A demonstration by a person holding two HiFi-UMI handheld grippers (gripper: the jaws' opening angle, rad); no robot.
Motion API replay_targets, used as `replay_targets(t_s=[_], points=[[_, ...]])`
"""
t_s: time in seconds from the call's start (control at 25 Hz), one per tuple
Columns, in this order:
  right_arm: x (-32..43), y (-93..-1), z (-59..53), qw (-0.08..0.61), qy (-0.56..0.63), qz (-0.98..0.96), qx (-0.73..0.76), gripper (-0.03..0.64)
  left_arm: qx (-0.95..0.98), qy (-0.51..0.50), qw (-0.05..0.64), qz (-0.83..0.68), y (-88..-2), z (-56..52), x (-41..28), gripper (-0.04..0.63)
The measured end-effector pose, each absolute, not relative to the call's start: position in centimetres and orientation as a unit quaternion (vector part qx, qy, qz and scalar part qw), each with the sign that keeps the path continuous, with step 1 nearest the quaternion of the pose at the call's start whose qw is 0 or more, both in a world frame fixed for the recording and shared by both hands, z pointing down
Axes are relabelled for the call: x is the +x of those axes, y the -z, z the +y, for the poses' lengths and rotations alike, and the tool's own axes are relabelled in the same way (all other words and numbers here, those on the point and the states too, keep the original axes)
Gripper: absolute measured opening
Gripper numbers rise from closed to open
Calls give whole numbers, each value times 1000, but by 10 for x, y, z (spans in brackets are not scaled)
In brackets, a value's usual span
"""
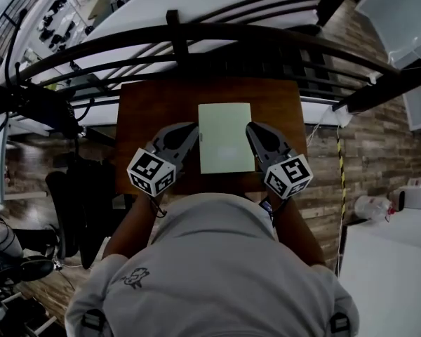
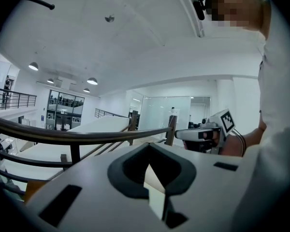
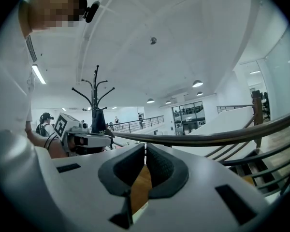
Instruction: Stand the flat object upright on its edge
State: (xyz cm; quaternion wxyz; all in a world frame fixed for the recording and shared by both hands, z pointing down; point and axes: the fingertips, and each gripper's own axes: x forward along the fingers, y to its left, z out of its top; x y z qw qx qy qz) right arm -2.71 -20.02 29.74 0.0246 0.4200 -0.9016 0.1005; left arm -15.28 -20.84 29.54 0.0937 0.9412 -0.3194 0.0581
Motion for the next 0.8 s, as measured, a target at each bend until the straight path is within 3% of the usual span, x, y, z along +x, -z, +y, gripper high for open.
replay_targets(t_s=[0.8], points=[[-19, -354, -217, 81, -151, -881, 441, 35, 942, -79, 125, -303, -332, -224, -175, 12]])
